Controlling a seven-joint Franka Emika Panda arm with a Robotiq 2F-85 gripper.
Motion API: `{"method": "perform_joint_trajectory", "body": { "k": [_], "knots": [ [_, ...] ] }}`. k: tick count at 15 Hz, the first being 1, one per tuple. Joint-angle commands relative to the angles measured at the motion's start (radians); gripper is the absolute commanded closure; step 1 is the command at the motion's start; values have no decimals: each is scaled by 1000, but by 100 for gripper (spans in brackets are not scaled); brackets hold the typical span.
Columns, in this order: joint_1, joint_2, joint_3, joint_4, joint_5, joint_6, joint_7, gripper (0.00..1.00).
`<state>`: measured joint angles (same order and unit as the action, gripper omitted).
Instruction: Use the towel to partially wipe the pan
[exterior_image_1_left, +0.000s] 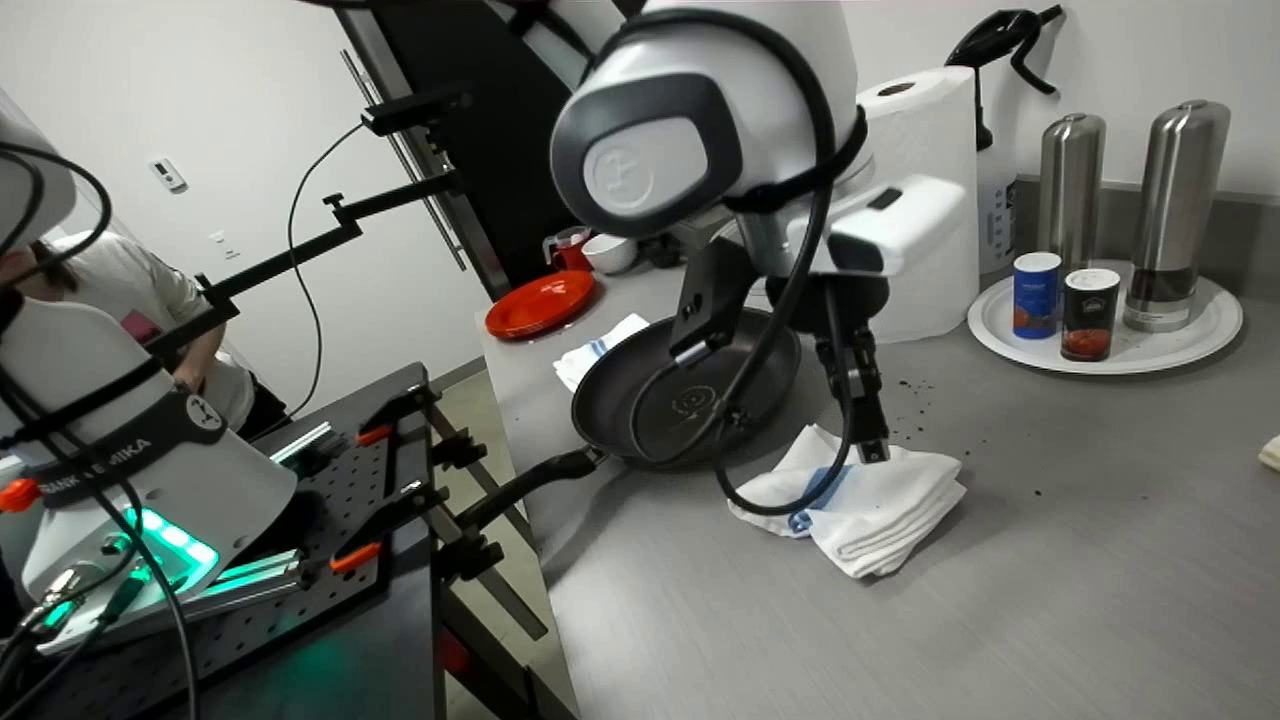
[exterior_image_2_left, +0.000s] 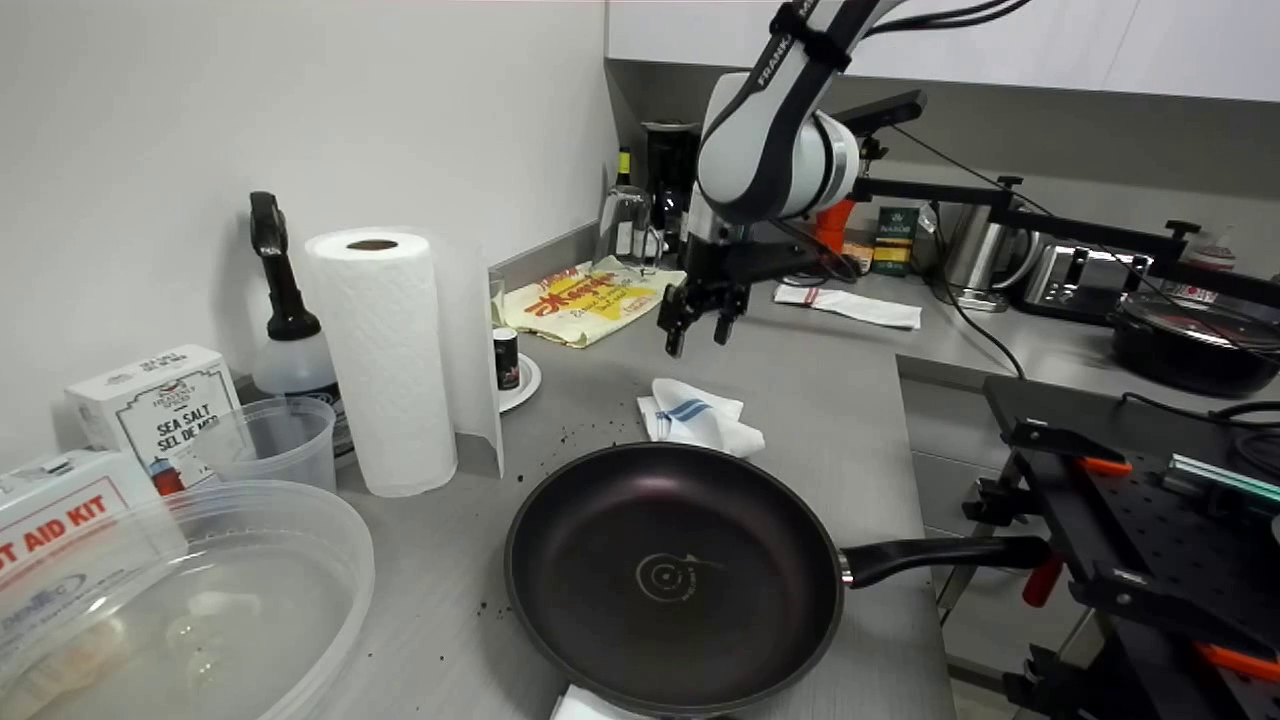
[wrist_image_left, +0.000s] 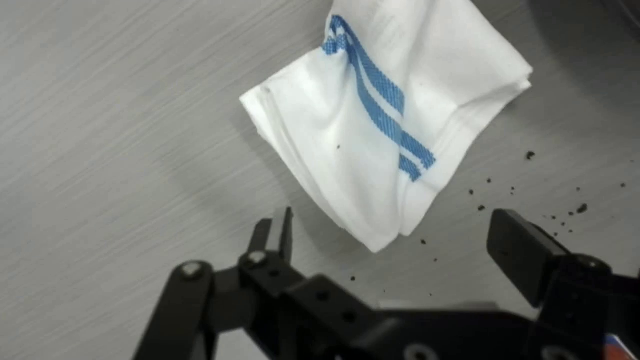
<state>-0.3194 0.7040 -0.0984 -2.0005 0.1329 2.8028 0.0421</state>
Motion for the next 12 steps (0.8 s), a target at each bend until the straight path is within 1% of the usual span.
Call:
{"method": "perform_joint_trajectory", "body": {
  "k": [1,3,6,8,10,12],
  "knots": [
    [-5,-201,6,-91,3,-152,-56,0],
    [6,-304,6,-133,4,-272,-83,0],
    [40,-467,-3,-230,-15,-401,-127,0],
    [70,-581,-4,-319,-47,-428,-178,0],
    [111,-688,-6,-412,-97,-429,-177,0],
    [148,-794,3,-510,-139,-426,-148,0]
  ]
}}
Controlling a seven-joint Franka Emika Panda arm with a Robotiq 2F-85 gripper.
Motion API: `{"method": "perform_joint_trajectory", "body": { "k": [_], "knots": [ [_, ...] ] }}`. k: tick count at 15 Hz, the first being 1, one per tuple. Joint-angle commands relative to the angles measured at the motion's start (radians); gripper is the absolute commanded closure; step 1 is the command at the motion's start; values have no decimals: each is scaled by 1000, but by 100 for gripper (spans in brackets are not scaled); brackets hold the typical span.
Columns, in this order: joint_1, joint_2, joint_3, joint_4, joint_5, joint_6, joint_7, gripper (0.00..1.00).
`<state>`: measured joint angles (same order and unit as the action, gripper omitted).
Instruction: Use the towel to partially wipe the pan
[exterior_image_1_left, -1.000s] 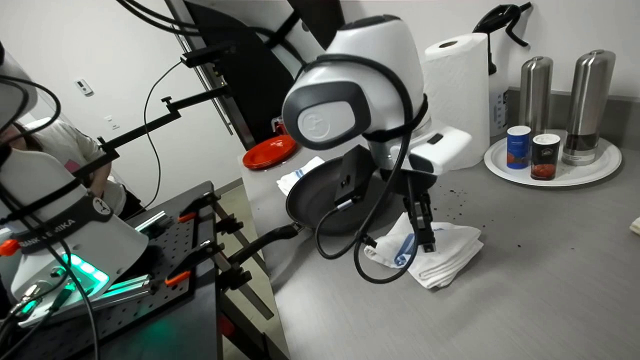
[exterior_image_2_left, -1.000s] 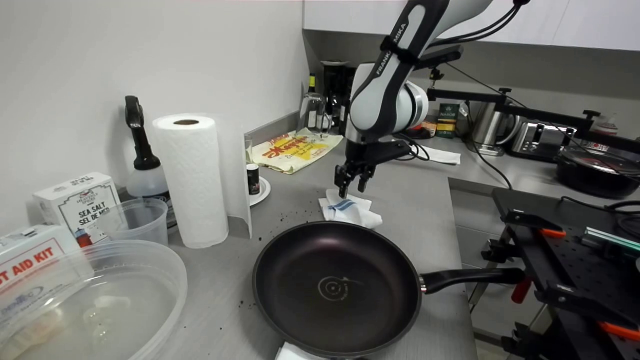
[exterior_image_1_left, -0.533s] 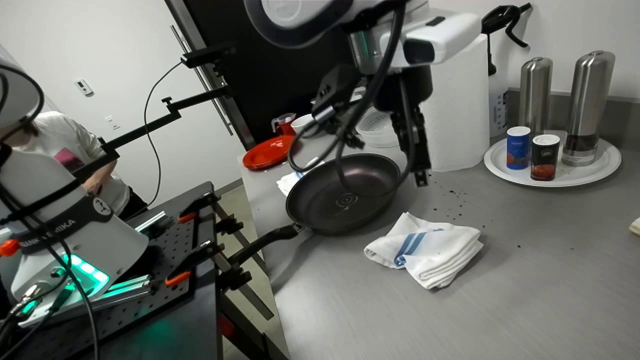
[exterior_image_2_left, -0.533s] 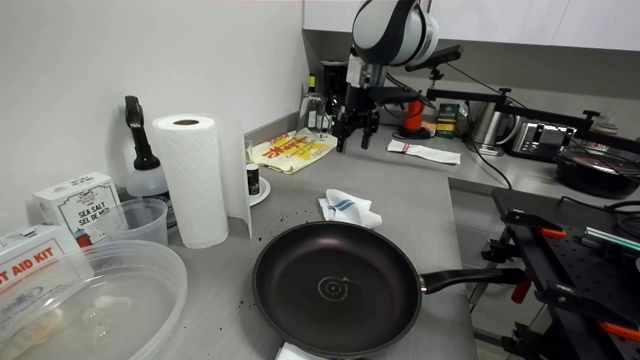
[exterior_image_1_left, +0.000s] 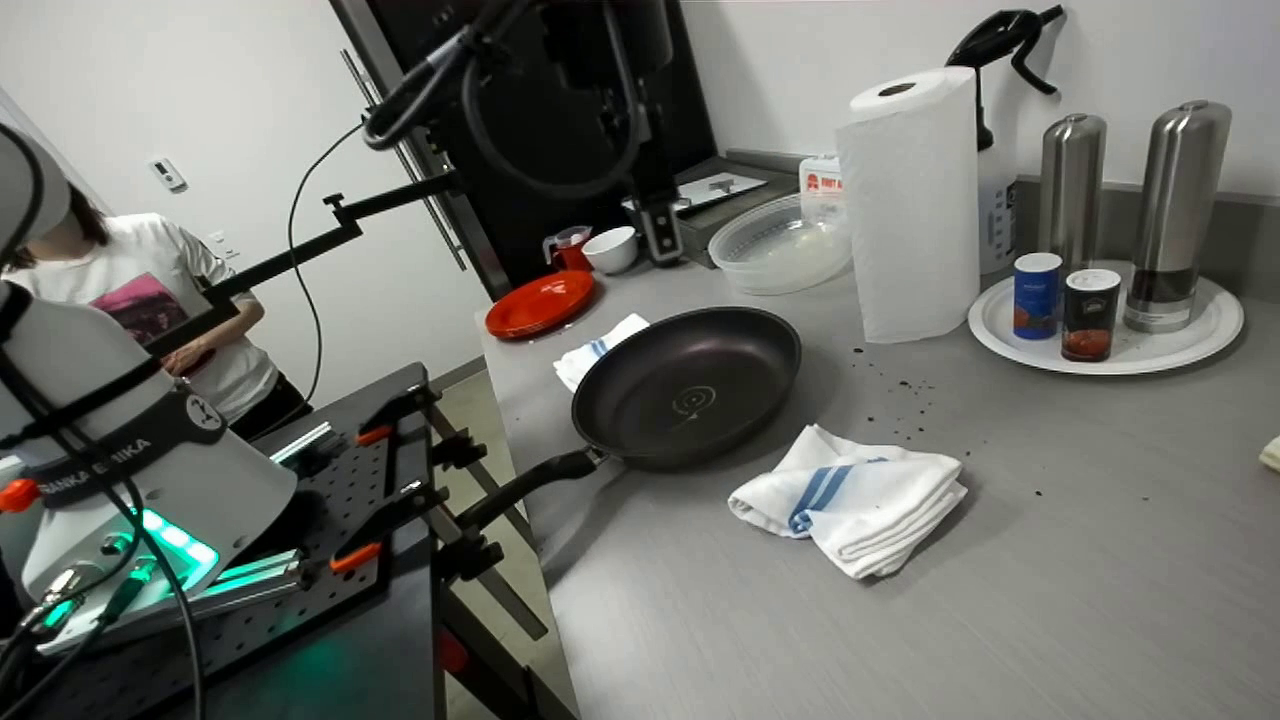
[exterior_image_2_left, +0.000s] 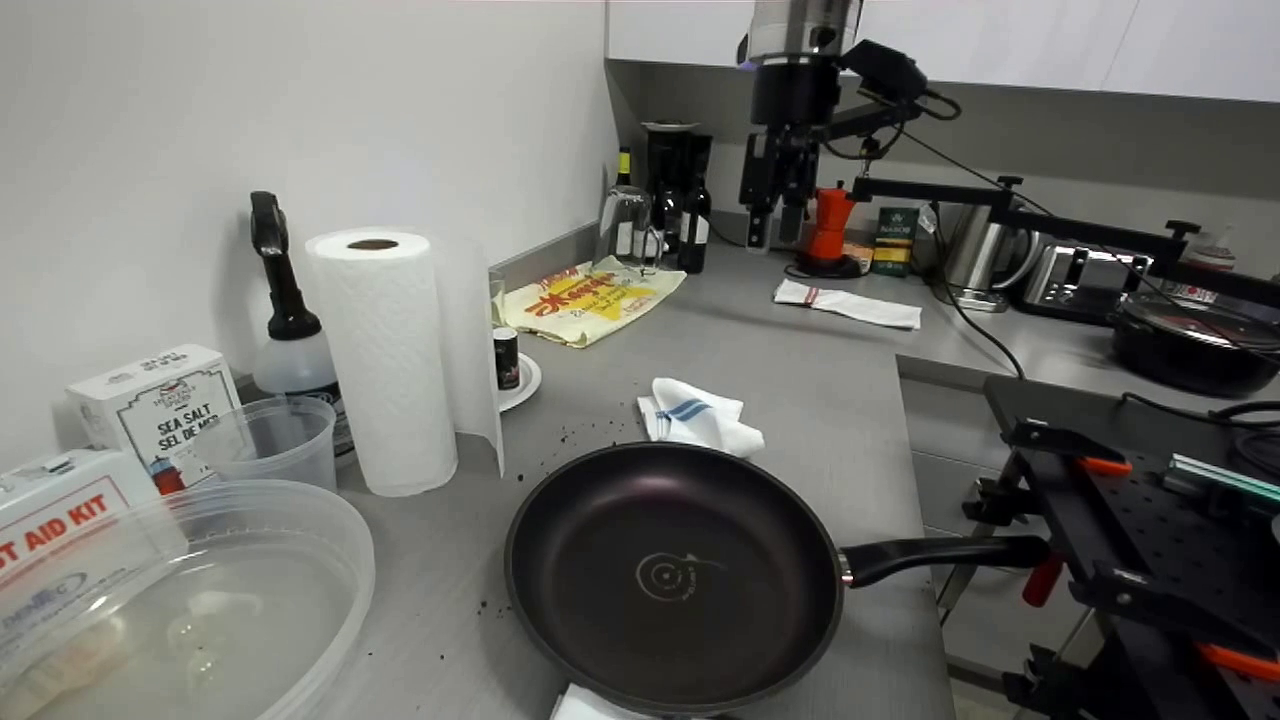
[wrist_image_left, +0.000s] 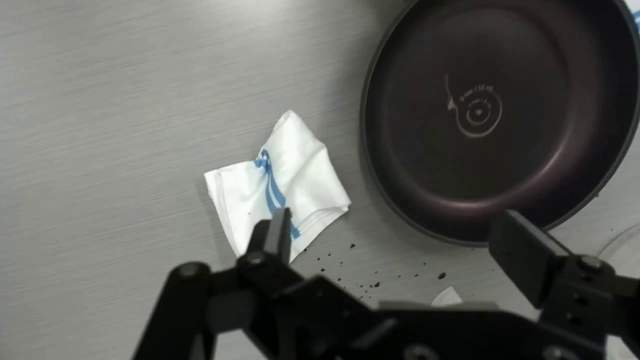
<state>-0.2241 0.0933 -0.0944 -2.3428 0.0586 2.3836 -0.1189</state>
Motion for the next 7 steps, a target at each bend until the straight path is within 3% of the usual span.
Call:
{"method": "perform_joint_trajectory", "body": {
  "k": [1,3,4,7],
  "knots": [
    [69,-235,5,-217,-87,-8,35,0],
    [99,-339,25,-312,-108,-29,66,0],
    [89,-202,0,-196,-71,-9,27,0],
    [109,-305,15,-292,-83,-12,47,0]
  ]
}}
